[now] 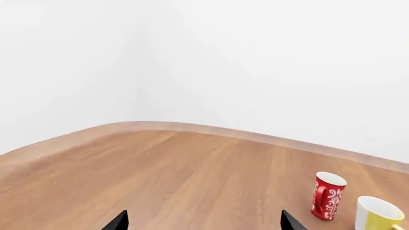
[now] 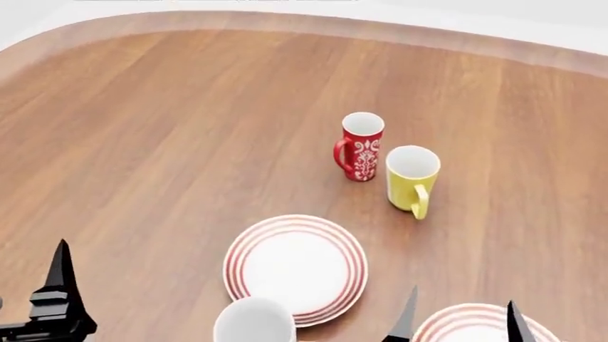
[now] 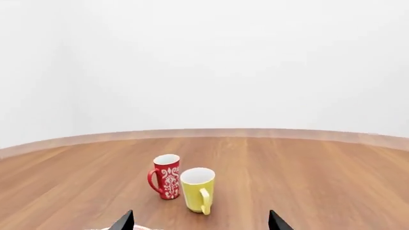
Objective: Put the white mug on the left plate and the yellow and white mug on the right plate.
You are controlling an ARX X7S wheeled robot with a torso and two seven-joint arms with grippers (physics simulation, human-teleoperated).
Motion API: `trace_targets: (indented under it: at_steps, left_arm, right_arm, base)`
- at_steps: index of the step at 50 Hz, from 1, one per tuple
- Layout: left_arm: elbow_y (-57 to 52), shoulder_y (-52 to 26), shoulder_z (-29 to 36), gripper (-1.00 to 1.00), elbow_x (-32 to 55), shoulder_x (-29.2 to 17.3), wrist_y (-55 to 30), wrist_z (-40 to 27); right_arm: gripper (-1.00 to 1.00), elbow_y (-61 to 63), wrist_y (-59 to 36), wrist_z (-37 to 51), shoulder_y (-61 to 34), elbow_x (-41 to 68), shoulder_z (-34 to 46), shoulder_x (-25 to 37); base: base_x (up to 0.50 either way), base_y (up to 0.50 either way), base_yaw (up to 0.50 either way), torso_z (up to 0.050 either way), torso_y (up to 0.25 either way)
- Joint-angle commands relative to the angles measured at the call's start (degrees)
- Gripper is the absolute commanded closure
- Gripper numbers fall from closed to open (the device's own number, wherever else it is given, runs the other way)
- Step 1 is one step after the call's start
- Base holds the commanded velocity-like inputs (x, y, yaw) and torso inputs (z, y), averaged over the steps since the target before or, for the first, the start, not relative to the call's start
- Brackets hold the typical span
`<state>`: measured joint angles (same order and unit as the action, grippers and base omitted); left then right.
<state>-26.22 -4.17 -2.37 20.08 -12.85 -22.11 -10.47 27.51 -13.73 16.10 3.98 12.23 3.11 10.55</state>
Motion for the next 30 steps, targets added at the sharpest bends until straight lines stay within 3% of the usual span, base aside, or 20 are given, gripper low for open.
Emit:
trace_targets:
  at_steps: [1, 13, 24, 30]
  left_arm:
    - [-1.63, 0.18, -0.79, -1.0, 1.21, -0.68, -0.9, -0.69]
    - [-1.77, 0.01, -0.61, -1.0, 1.51, -0.93, -1.13, -1.25]
    - [-1.1, -0.25, -0.43, -1.0, 1.67, -1.08, -0.63, -1.38]
    - [-1.18, -0.27, -0.43, -1.0, 1.91, -1.31, -0.63, -1.46]
  right_arm:
    - [-1.0, 1.8, -0.78, 0.98, 0.59, 0.45, -0.03, 0.52]
    - [-1.0, 1.19, 0.0, 1.41, 0.26, 1.1, -0.38, 0.75]
    - [-1.0, 0.9, -2.14, 2.88, -0.33, 0.79, -0.13, 1.09]
    - [-1.0, 0.51, -1.65, 3.08, -0.34, 0.76, 0.06, 1.16]
  base:
    - [0.48, 0.14, 0.0, 0.0, 0.0]
    - [0.1, 0.03, 0.0, 0.0, 0.0]
    - [0.46, 0.2, 0.0, 0.0, 0.0]
    - [0.0, 0.0, 0.0, 0.0, 0.003]
